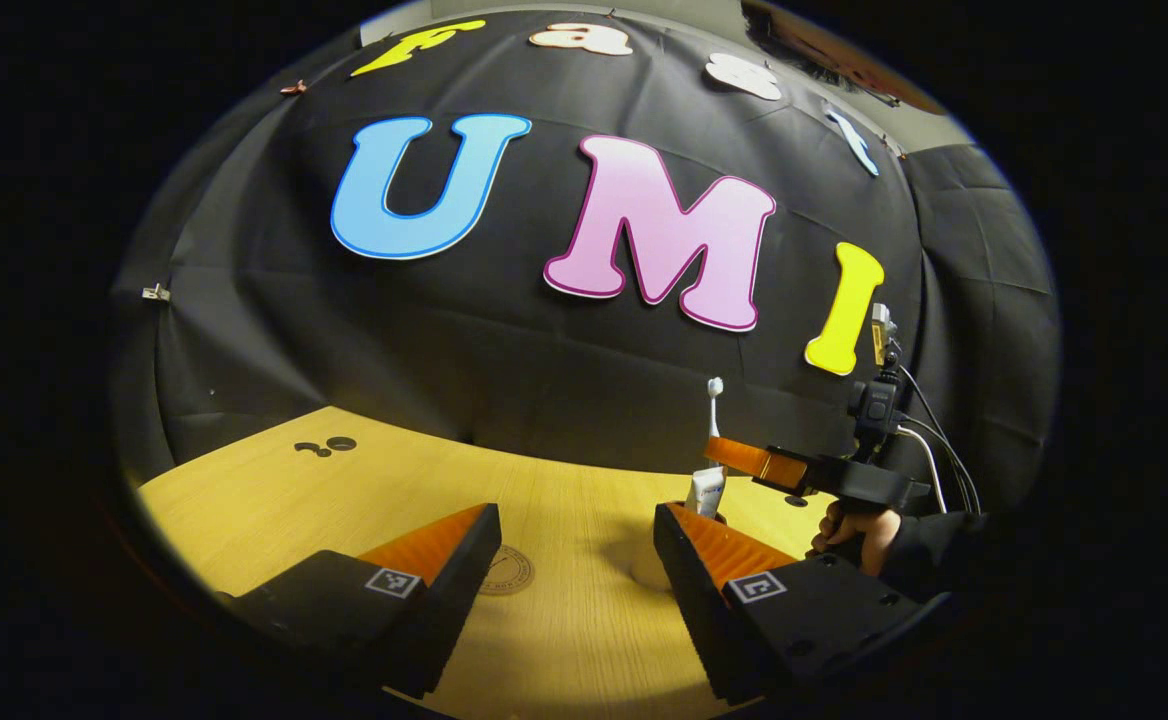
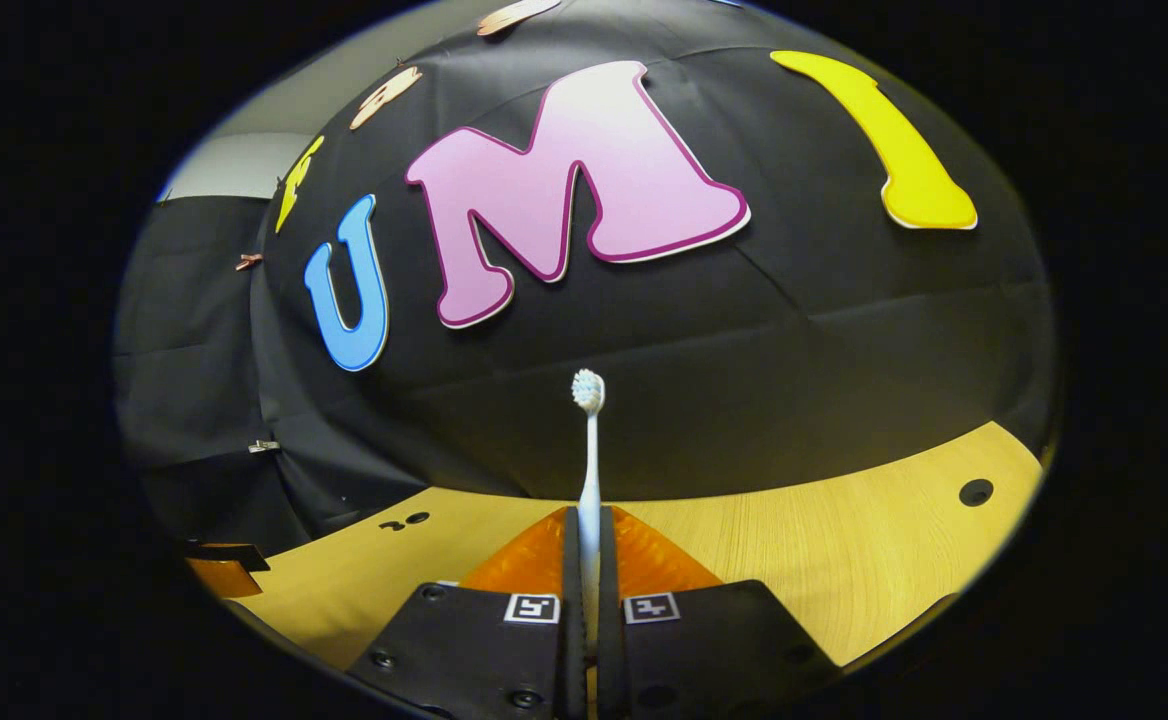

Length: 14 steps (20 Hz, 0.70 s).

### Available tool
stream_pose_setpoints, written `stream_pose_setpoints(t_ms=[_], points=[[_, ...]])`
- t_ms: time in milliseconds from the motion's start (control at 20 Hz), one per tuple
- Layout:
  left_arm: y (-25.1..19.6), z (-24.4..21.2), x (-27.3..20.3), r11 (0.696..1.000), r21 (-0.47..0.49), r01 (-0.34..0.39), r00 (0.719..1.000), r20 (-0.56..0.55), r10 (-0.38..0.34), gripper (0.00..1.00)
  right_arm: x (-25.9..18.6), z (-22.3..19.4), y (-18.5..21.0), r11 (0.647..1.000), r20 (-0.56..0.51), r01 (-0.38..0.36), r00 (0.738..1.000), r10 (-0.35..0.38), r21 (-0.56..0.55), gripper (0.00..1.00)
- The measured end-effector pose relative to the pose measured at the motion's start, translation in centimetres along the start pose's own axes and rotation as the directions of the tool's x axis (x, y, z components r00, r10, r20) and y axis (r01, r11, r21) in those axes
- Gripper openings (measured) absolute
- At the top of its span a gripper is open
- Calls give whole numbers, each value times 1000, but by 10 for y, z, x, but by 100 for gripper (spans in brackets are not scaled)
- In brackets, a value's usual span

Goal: Put the toothbrush and toothpaste on the desktop into the cup, then pick up the cup and place it on the coaster on the desktop.

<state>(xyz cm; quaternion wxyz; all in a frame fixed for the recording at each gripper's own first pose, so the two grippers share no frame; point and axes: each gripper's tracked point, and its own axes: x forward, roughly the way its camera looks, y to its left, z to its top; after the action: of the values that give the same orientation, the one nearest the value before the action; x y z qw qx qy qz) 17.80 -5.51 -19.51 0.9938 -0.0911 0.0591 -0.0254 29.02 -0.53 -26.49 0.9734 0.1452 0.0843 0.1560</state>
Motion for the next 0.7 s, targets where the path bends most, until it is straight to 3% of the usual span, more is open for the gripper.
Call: stream_pose_setpoints(t_ms=[250,350,550,600,700], points=[[0,-3,2,1000,-3,-2,1000,-9,2,95,-6,-1,-1,1000,4,-10,1000,10,16,13],[-1,-5,2,1000,1,3,1000,-11,-3,96,-13,0,0,1000,-5,-20,1000,20,8,25],[-6,-6,3,1000,2,13,1000,-16,-13,96,-35,4,-2,1000,-16,-12,1000,12,13,25],[-7,-7,3,1000,3,15,1000,-18,-15,95,-39,4,-1,1000,-29,-11,1000,11,12,40],[-8,-7,2,1000,6,17,1000,-18,-17,96,-46,7,-1,1000,-56,8,998,-8,2,46]])
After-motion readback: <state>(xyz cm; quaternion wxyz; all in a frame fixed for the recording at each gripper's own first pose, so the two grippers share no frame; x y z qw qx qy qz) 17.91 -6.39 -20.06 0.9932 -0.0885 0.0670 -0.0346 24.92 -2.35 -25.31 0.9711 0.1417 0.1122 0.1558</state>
